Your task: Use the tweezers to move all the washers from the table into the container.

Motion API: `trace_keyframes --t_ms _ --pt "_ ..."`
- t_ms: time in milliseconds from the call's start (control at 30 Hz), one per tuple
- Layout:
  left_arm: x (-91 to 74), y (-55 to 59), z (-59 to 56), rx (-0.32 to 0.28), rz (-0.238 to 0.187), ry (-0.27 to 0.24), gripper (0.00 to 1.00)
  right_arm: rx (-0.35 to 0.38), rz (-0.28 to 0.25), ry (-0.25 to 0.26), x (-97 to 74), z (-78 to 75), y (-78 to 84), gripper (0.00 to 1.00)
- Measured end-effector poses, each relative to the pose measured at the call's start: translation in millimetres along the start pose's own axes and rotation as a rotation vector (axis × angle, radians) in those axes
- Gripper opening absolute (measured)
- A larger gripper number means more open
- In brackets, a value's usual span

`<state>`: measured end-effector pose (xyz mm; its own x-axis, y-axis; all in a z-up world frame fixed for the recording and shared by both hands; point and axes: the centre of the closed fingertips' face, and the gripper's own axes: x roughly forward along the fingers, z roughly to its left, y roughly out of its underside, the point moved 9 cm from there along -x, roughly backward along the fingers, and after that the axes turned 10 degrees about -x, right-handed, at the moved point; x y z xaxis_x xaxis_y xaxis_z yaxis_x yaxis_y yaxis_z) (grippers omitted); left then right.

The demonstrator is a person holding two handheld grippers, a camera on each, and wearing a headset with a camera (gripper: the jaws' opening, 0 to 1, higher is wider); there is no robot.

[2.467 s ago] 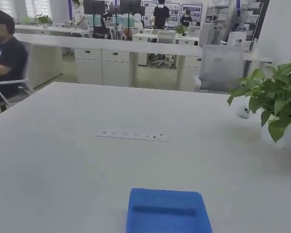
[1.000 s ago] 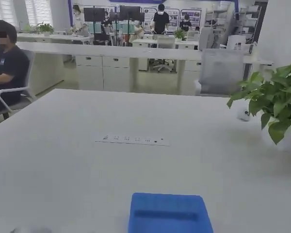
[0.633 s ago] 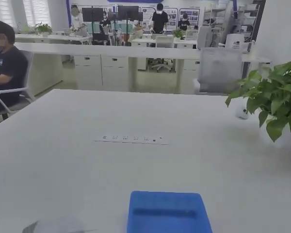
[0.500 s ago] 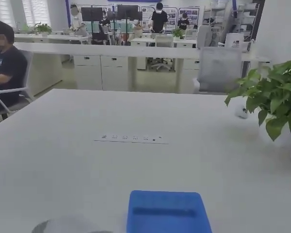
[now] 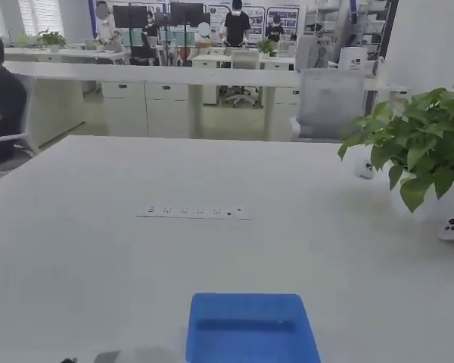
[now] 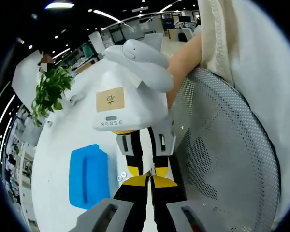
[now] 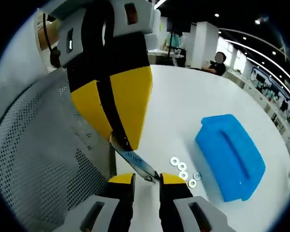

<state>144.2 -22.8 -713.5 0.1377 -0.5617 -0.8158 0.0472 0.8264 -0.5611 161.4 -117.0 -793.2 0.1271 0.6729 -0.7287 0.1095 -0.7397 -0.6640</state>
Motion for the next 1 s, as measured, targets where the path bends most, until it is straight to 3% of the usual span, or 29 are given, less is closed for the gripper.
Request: trace_keyframes --t_ms 100,200,433,767,1000 --pt "-0.8 1.3 1.1 -0.003 -0.004 -0.004 0.00 -0.023 0.009 0.031 -2.1 -5.5 0.6 0.07" --pt "-2.6 4.4 3.6 -0.010 -0.014 -0.021 0.00 -0.003 -0.001 0.019 -1.7 -7.3 1.7 0.06" --pt "-3.6 11.4 6.6 -0.089 -0.066 -0.013 0.00 -0.031 0.007 0.012 0.3 -5.6 -1.2 0.04" --pt "-6.0 5.2 7.8 -0.161 -0.124 -0.026 0.02 0.024 -0.006 0.011 -0.4 -7.0 -0.4 0.03" --pt "-6.6 3.7 10.0 -0.163 -0.134 -0.027 0.00 0.035 -0.012 0.013 0.1 -7.6 0.5 0.04"
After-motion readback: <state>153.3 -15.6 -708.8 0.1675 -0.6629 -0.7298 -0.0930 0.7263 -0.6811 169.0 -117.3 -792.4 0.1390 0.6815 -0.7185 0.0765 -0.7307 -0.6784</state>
